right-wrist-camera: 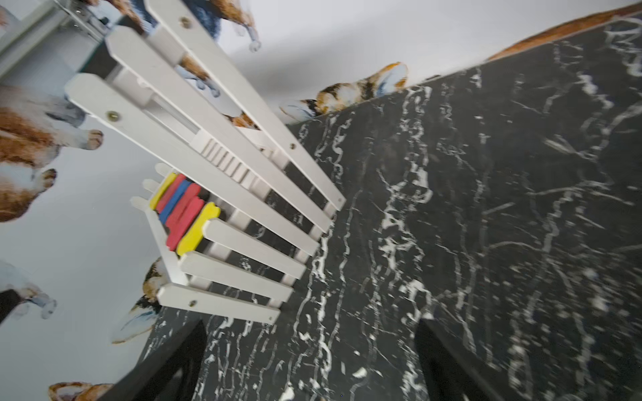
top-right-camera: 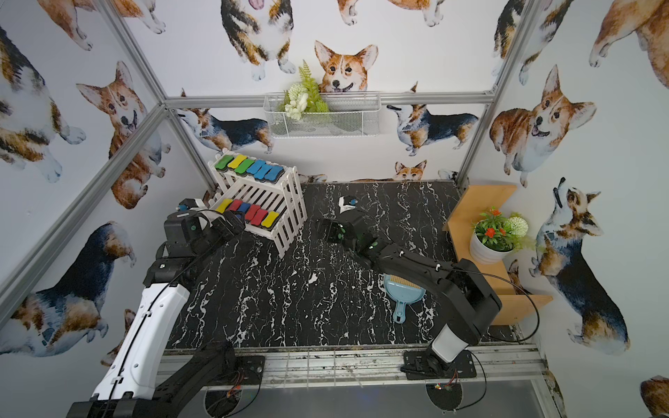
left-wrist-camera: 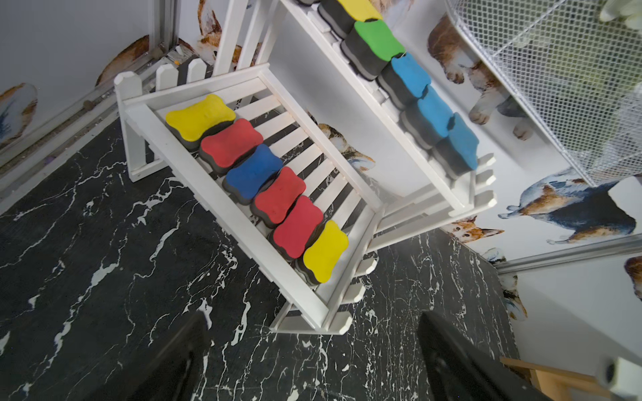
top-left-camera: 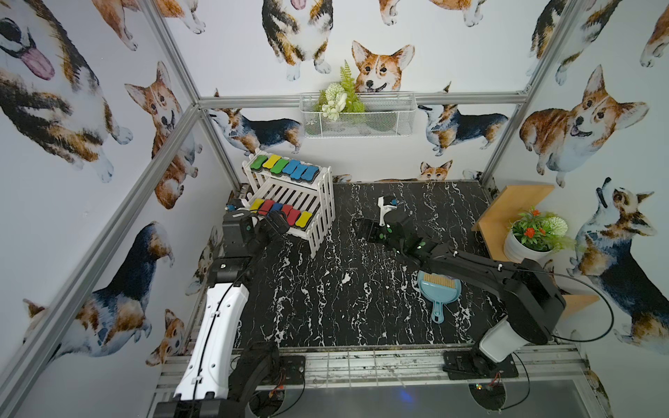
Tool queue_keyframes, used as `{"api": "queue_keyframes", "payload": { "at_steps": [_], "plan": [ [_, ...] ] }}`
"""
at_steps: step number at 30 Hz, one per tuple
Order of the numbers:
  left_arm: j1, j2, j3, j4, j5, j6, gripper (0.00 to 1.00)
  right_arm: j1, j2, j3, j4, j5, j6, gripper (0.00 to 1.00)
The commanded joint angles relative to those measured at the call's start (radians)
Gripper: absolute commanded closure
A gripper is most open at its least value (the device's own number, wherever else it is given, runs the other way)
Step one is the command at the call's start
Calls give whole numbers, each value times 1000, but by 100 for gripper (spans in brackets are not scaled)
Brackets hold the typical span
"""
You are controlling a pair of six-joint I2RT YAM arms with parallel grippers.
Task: Remove the whiteboard erasers from the shelf
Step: Move the shelf to the center of the board.
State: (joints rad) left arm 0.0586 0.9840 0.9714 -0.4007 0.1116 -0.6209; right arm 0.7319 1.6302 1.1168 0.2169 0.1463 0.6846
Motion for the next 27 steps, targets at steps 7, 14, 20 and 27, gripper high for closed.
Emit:
{"api": "queue_keyframes", "payload": {
  "at_steps": [7,14,20,27],
  "plan": [
    [2,-20,-37,-16,-14,1,0,130,206,251,-37,122,83,6],
    [0,-33,0,-79,-150,3,0,165,376,502,-242,144,193,24],
    [0,-37,12,-91,-175,24,0,176,480,663,-334,171,228,31],
    [-2,-42,10,-86,-161,35,0,176,569,798,-423,226,276,32]
  ]
}}
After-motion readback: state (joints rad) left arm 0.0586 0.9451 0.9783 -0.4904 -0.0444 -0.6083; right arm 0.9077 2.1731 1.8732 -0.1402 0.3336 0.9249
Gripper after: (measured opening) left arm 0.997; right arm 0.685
